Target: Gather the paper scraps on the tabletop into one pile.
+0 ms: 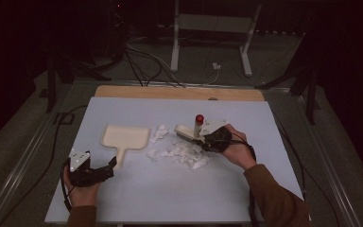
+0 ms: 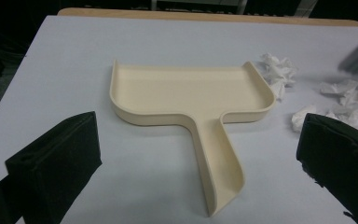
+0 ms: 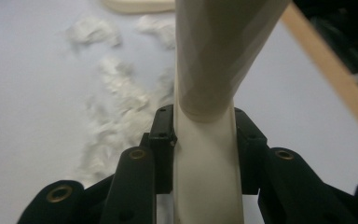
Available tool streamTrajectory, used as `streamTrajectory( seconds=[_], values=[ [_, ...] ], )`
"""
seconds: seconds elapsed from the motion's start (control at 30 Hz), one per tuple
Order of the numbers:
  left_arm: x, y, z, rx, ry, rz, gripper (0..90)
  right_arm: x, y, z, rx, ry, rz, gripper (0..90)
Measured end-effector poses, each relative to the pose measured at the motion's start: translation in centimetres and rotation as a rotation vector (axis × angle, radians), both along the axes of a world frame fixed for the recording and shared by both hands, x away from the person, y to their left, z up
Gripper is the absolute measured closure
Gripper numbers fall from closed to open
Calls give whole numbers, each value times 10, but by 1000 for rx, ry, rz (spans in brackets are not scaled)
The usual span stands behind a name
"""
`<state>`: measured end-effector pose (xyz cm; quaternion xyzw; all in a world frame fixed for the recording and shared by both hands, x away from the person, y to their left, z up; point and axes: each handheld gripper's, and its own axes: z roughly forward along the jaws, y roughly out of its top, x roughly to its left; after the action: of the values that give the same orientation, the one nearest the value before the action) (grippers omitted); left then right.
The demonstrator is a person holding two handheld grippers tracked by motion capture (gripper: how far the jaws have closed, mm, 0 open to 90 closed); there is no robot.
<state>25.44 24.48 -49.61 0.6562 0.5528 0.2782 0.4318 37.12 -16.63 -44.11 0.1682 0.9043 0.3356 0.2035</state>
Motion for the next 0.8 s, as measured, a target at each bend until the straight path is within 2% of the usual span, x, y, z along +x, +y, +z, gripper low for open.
streamTrajectory(
  seconds=[0.13,0.27,0.43,0.53,0.8],
  values=[
    [0,-1,0,2,1,-2,4,15,-2,7,11,-18,-62,669],
    [1,-1,0,1,1,-4,4,31,4,6,19,-10,-86,669],
    [1,-1,0,3,2,-7,5,45,23,2,24,-9,-81,669],
    [0,-1,0,5,-1,-10,5,52,35,0,43,-10,-81,668],
    [0,-1,0,0,-4,-9,4,63,64,0,30,-13,-61,668]
  ],
)
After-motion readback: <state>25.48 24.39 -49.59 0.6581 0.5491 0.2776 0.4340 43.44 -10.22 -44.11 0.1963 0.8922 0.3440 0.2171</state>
